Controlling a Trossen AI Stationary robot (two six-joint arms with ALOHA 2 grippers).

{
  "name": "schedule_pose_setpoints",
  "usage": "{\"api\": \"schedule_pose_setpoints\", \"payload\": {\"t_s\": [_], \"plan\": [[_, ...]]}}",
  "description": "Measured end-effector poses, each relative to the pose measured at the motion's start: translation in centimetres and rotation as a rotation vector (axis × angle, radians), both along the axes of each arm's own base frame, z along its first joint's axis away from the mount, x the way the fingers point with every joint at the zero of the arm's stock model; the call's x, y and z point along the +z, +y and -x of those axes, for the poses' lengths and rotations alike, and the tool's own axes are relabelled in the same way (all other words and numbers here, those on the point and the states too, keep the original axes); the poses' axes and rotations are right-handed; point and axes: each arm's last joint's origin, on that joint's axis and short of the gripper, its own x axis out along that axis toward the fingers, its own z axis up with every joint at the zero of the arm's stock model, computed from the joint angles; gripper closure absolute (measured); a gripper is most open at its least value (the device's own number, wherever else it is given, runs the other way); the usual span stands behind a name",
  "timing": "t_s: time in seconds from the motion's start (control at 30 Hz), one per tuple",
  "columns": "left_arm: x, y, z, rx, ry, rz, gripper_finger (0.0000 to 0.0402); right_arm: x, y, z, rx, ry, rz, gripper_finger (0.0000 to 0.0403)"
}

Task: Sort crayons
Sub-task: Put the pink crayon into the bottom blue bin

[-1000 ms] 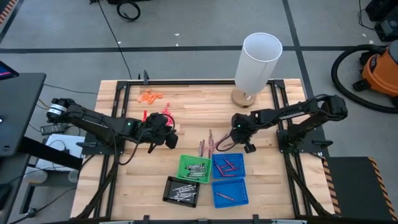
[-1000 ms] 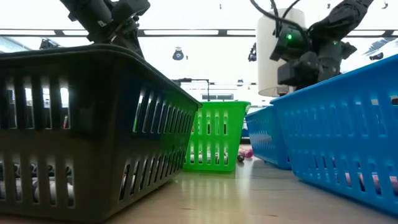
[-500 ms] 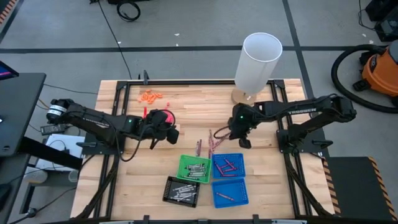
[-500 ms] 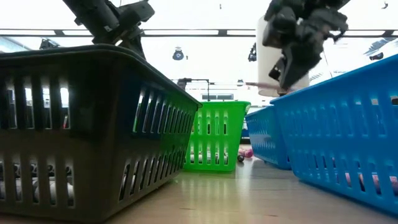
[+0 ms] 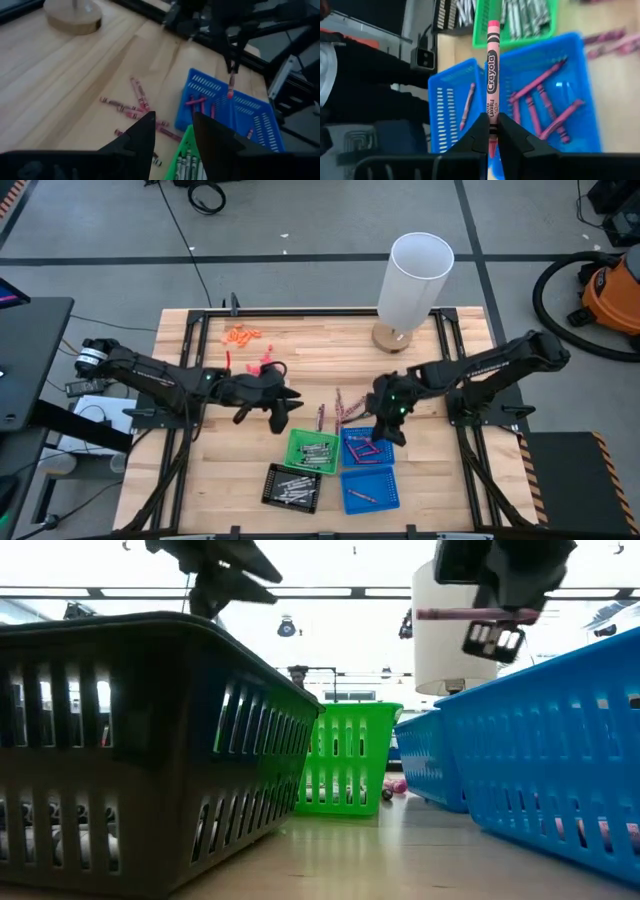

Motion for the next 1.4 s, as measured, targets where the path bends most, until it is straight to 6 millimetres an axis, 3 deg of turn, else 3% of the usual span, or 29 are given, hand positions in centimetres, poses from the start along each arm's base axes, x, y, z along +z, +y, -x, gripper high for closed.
{"api": "schedule_pose_setpoints", "payload": {"t_s": [0.47,1.03,1.4], "plan": [[0.0,-0.2,0.0,-0.017,-0.002,-0.023,0.0259,-1.5,5.2,0.7,-0.093,0.207,-0.058,0.0373],[-0.1,-0.2,0.1,-0.014,0.01,-0.019,0.0259,-1.6,7.8,1.9,-0.131,0.273,-0.07,0.0373],[-0.1,-0.2,0.1,-0.013,0.011,-0.017,0.0259,-1.9,10.0,1.5,-0.125,0.173,-0.082,0.0373]]}}
